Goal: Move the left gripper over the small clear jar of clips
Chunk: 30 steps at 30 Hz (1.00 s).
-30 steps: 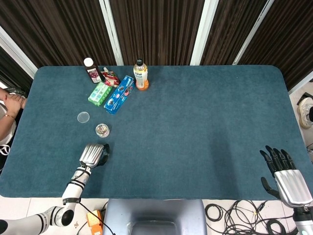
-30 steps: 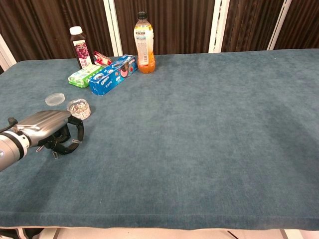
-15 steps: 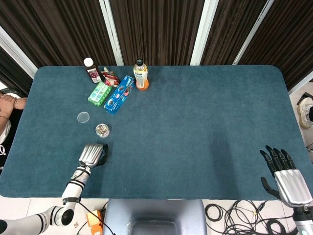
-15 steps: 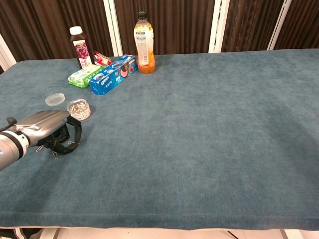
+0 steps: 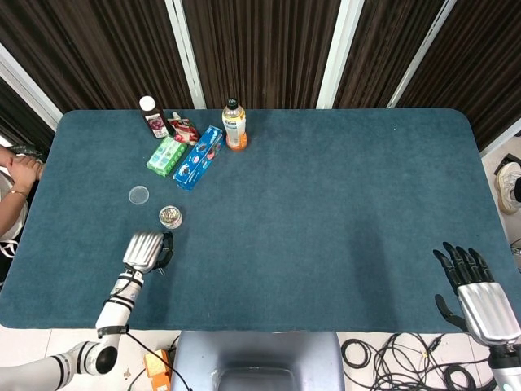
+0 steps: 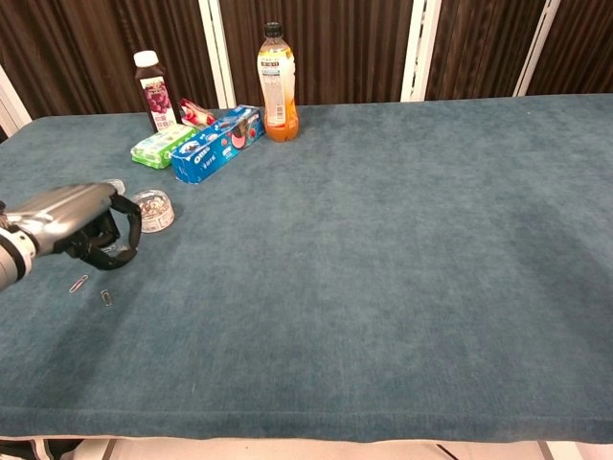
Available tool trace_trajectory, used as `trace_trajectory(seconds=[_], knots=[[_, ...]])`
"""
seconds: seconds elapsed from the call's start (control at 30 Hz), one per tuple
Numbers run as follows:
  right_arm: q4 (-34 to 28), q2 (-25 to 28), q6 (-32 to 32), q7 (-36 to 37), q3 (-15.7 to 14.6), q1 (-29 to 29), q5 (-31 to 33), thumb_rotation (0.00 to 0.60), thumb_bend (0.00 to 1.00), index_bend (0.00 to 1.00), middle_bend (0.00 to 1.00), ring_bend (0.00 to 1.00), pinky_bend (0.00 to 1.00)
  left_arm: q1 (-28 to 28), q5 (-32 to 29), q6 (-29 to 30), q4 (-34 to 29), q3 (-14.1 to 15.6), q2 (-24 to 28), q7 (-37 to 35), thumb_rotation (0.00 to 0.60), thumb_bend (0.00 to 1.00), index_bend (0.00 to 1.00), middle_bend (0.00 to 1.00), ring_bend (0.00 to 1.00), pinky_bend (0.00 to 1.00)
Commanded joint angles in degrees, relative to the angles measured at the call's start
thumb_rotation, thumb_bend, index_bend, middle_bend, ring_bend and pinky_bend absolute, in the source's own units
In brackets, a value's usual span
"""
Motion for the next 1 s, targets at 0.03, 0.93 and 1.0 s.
trace_trajectory(seconds=[0.03, 0.93, 1.0], knots=[[0.01, 0.00, 0.03, 0.01, 0.01, -0.01, 0.01, 0.600, 0.37, 0.00, 0.00, 0.00, 0.03, -0.01, -0.28, 0.37, -1.02, -0.87, 0.98, -0.72, 0.600, 0.44, 0.74, 1.00, 1.00, 1.00], [0.45, 0.62, 1.44, 1.83, 0.23, -0.68, 0.07, 0.600, 0.37, 0.00, 0.00, 0.00, 0.03, -11.35, -15.00, -10.12, 16.55, -10.18, -5.77, 1.81, 0.600, 0.43, 0.66, 1.00, 1.00, 1.00], [0.48, 0.64, 1.50, 1.95, 0.27, -0.71, 0.08, 0.600, 0.37, 0.00, 0.00, 0.00, 0.03, -11.41, -15.39, -10.52, 16.44, -10.08, -5.71, 1.70, 0.600, 0.42, 0.60, 1.00, 1.00, 1.00]])
